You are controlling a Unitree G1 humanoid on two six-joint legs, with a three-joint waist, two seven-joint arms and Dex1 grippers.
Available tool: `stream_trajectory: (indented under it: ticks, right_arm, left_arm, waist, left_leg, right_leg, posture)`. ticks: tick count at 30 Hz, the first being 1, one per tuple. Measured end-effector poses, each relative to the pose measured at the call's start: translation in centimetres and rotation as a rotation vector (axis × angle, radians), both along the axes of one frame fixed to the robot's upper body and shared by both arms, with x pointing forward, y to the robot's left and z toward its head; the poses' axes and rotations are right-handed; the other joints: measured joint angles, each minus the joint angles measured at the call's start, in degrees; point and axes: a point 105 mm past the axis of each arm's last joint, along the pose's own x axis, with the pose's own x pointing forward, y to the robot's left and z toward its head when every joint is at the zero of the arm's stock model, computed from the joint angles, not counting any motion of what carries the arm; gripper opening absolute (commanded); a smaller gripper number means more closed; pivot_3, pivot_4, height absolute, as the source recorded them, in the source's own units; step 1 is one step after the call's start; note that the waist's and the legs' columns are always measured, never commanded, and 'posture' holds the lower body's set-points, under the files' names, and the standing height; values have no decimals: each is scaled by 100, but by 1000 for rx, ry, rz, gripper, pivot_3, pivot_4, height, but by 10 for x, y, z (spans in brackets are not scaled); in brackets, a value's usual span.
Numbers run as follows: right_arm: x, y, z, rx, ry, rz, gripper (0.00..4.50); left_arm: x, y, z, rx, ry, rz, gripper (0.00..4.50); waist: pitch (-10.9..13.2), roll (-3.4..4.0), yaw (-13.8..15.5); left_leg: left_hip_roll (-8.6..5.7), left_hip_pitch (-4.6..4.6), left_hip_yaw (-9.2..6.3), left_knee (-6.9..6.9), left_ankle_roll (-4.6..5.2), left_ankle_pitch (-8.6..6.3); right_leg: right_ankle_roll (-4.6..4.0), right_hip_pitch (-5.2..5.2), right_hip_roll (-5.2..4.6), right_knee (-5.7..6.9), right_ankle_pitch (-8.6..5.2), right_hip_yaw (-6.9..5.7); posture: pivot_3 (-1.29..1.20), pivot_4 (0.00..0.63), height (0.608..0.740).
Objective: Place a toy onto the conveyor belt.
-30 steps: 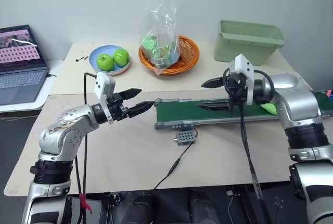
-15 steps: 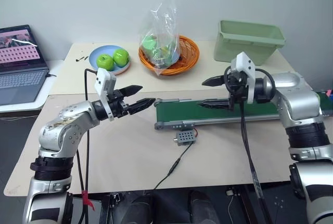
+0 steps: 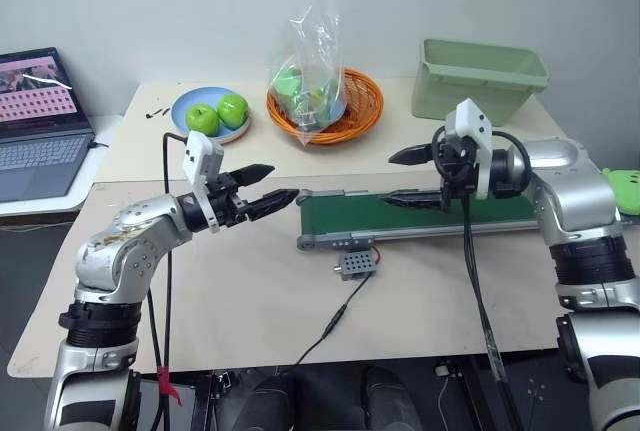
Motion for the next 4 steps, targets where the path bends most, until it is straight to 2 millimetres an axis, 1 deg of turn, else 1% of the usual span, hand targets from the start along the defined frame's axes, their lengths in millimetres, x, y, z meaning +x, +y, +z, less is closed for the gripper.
stream_trajectory:
  ticks: [4]
  right_arm:
    - [0,0,0,1,1,1,4500]
  left_arm:
    - [1,0,-1,0,9,7,4457]
  waist:
    - [0,0,0]
  left_leg:
    - [0,0,0,0,0,0]
  right_leg:
    - [0,0,0,0,0,0]
  posture:
    - [0,150,740]
